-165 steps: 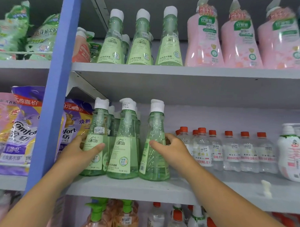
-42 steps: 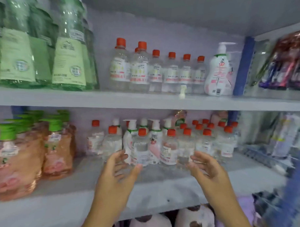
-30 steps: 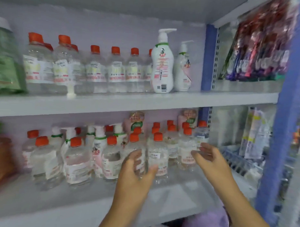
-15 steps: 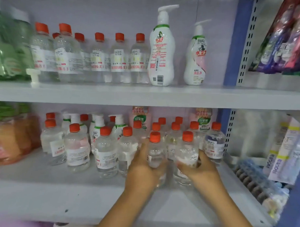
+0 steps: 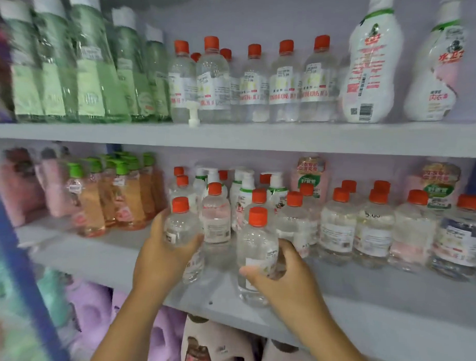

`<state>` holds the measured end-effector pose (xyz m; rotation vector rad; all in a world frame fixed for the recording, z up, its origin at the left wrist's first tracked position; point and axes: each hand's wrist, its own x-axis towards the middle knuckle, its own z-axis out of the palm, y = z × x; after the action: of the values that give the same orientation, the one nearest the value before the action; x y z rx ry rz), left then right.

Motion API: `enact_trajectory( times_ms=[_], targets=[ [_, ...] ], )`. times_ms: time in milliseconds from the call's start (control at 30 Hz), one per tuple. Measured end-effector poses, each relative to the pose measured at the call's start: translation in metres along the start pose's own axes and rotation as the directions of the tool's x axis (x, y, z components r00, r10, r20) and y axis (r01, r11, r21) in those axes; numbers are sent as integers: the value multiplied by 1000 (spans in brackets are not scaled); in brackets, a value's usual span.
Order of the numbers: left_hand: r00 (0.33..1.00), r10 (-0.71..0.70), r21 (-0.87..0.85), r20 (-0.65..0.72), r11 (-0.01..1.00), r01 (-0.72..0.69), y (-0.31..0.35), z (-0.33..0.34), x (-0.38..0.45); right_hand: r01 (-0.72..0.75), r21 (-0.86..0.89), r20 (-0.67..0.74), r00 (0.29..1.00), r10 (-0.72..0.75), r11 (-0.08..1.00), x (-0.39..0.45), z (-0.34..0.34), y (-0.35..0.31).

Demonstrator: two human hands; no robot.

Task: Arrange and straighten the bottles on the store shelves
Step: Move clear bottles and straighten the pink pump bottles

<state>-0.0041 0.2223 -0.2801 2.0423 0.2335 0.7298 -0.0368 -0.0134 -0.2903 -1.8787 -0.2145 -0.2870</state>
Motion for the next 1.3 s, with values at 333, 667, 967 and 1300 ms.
enact_trajectory(
  times_ms=[333,667,967,1300],
  targets=[
    [992,-7,-182,123,983,30,-59,-1,87,51,-321,-230,964,-131,946,41,99,-10],
    [872,489,-475,-8,766,-434,42,32,-20,91,-106,-569,811,-136,990,33,-19,13],
    [822,483,-446,303,834,-325,147,136,-48,-177,-224,-613,790,3,959,72,-181,49],
    [790,320,-30,523,933,-358,181,235,-41,-142,-697,-344,926,-154,703,76,-187,38]
  ],
)
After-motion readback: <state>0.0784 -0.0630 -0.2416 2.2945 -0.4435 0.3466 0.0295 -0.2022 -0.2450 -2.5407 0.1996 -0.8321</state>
